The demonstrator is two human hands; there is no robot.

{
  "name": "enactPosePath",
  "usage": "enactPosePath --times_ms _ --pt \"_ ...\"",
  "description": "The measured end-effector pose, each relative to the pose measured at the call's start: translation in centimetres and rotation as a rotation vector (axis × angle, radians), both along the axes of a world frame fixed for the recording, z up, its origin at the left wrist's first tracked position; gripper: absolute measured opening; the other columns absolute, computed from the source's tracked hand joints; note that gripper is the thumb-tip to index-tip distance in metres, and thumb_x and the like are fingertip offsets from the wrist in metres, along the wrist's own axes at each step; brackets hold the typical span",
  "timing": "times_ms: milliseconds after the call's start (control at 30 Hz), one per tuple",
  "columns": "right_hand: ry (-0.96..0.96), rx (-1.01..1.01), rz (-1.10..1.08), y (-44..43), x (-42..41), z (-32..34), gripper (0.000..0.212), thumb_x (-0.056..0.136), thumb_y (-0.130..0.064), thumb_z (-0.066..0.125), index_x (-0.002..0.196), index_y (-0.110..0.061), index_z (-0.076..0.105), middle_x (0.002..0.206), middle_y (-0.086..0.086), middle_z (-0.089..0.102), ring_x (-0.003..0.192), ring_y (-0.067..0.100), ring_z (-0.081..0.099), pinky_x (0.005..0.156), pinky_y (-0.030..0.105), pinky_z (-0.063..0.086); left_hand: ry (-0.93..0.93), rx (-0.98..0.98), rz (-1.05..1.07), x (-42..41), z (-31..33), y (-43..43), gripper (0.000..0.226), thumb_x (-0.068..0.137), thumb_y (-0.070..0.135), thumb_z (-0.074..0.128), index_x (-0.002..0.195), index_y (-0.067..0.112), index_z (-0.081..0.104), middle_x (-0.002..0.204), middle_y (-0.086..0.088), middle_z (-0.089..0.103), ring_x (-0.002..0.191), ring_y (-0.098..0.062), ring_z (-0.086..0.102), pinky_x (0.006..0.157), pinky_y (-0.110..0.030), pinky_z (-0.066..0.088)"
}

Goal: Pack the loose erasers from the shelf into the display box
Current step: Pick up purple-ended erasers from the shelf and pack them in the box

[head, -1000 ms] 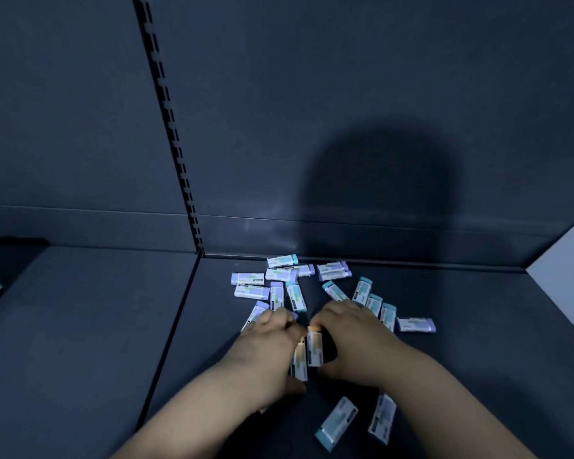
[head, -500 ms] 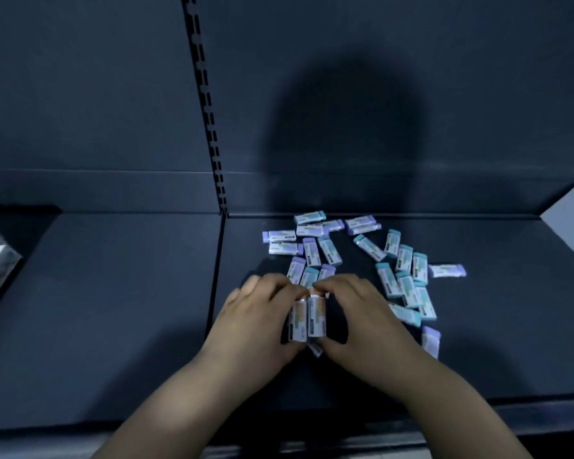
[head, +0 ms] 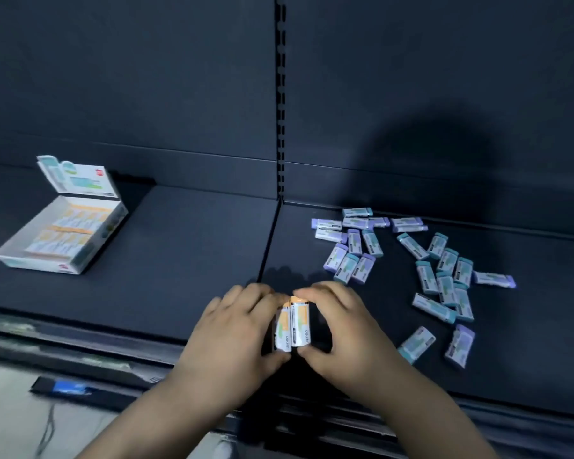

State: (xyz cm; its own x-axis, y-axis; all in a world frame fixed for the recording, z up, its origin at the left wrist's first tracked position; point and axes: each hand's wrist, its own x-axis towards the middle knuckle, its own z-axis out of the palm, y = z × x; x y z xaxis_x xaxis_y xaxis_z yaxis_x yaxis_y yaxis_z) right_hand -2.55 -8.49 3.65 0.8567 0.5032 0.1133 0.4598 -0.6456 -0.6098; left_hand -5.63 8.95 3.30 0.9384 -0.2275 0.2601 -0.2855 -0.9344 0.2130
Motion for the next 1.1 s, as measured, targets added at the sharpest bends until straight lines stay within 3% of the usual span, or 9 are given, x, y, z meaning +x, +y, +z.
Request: enactPosePath --times_ms 200,333,467,633,767,933,1000,1100 --pt "-0.013 -0.032 0.036 5.2 -0.9 0.7 0.056 0.075 -0.025 0.064 0.125 -0.034 0.041 0.121 -0.019 0.04 0.112 0.0 0.036 0.096 0.016 0.032 -0.067 -0.012 0.01 -1.2 0.3 5.1 0.066 0.052 0.049 0.076 0.11 0.03 0.054 0.1 0.012 0.056 0.087 -0.01 0.047 0.069 -0.023 0.041" --pt "-0.008 -0.046 0.028 11.5 -0.5 0.7 0.06 0.077 -0.026 0.067 0.129 -0.036 0.039 0.123 -0.026 0.036 0.115 -0.008 0.029 0.093 0.005 0.025 -0.115 -0.018 0.014 -0.9 0.0 11.4 0.061 0.055 0.051 0.067 0.111 0.033 0.05 0.1 0.013 0.055 0.088 -0.008 0.044 0.07 -0.025 0.042" --pt "0.007 -0.025 -0.002 20.1 0.2 0.4 0.06 0.079 -0.026 0.064 0.131 -0.037 0.036 0.129 -0.026 0.035 0.118 -0.01 0.025 0.093 0.003 0.022 -0.114 -0.008 0.015 -0.1 0.0 20.0 0.058 0.057 0.054 0.056 0.111 0.032 0.049 0.1 0.011 0.056 0.087 -0.012 0.052 0.07 -0.03 0.049" --pt "0.002 -0.035 0.004 29.2 1.4 0.7 0.059 0.081 -0.031 0.062 0.133 -0.036 0.035 0.132 -0.024 0.036 0.12 -0.005 0.027 0.102 0.015 0.026 -0.069 -0.027 0.032 1.0 0.4 29.4 0.059 0.061 0.053 0.069 0.113 0.029 0.057 0.104 0.01 0.06 0.092 -0.013 0.056 0.076 -0.032 0.051" --pt "0.002 -0.021 -0.039 31.9 2.4 1.4 0.059 0.082 -0.034 0.063 0.133 -0.039 0.033 0.125 -0.031 0.031 0.115 -0.012 0.024 0.101 0.012 0.023 -0.055 0.001 0.075 2.5 0.9 32.8 0.068 0.051 0.052 0.082 0.109 0.023 0.063 0.105 0.007 0.064 0.097 -0.01 0.048 0.074 -0.032 0.049" --pt "0.009 -0.027 -0.043 32.8 4.4 1.4 0.062 0.082 -0.033 0.063 0.135 -0.039 0.031 0.129 -0.029 0.031 0.117 -0.012 0.021 0.102 0.012 0.02 0.005 0.032 0.153 4.3 1.2 34.6 0.063 0.065 0.067 0.045 0.11 0.028 0.062 0.103 0.012 0.064 0.092 -0.013 0.058 0.07 -0.031 0.047" --pt "-0.012 -0.036 -0.02 33.0 5.3 1.3 0.064 0.081 -0.032 0.064 0.136 -0.038 0.031 0.134 -0.025 0.033 0.12 -0.01 0.021 0.105 0.014 0.021 0.02 0.054 0.207 4.8 1.0 34.8 0.062 0.064 0.068 0.052 0.108 0.026 0.064 0.098 0.011 0.065 0.087 -0.016 0.061 0.067 -0.033 0.047" --pt "-0.037 -0.05 0.027 33.4 6.6 1.6 0.064 0.081 -0.031 0.063 0.136 -0.036 0.032 0.138 -0.022 0.034 0.123 -0.006 0.021 0.107 0.018 0.023 0.054 0.069 0.318 5.2 1.0 34.9 0.065 0.053 0.058 0.078 0.105 0.02 0.066 0.089 0.004 0.066 0.081 -0.023 0.063 0.063 -0.036 0.048"
